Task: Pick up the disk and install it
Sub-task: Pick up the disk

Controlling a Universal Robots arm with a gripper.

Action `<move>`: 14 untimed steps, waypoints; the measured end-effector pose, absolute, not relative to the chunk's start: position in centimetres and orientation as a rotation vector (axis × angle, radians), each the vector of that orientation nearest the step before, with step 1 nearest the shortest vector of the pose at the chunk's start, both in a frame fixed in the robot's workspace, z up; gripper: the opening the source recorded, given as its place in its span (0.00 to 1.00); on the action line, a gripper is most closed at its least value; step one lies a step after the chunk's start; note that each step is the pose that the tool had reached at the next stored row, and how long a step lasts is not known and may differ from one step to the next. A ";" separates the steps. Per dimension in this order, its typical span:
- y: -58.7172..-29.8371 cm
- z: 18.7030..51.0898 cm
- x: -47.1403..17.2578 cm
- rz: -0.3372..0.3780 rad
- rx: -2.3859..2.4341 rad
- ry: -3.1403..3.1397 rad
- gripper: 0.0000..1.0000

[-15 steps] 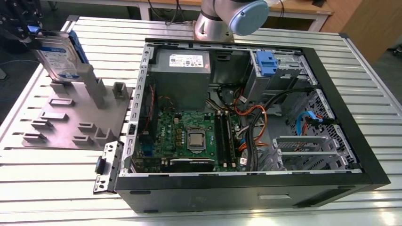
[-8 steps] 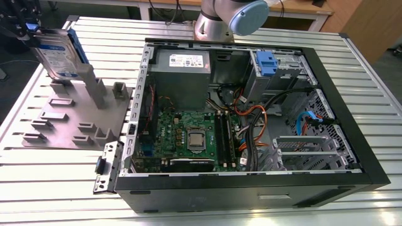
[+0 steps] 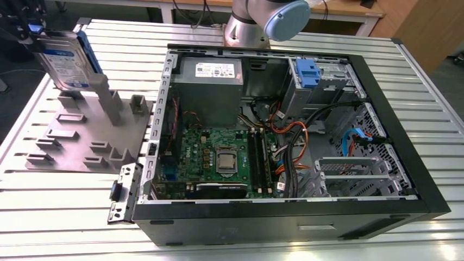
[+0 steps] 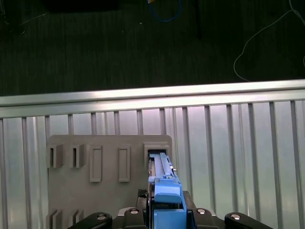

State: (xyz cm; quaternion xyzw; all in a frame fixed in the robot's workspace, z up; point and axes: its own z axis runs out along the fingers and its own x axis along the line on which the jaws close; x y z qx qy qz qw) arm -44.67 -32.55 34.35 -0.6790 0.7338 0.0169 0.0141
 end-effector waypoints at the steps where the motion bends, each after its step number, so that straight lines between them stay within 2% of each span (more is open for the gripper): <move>1: -32.6 34.4 -44.7 0.053 -2.114 2.285 0.36; 14: -32.6 35.1 -44.7 0.053 -2.114 2.285 0.36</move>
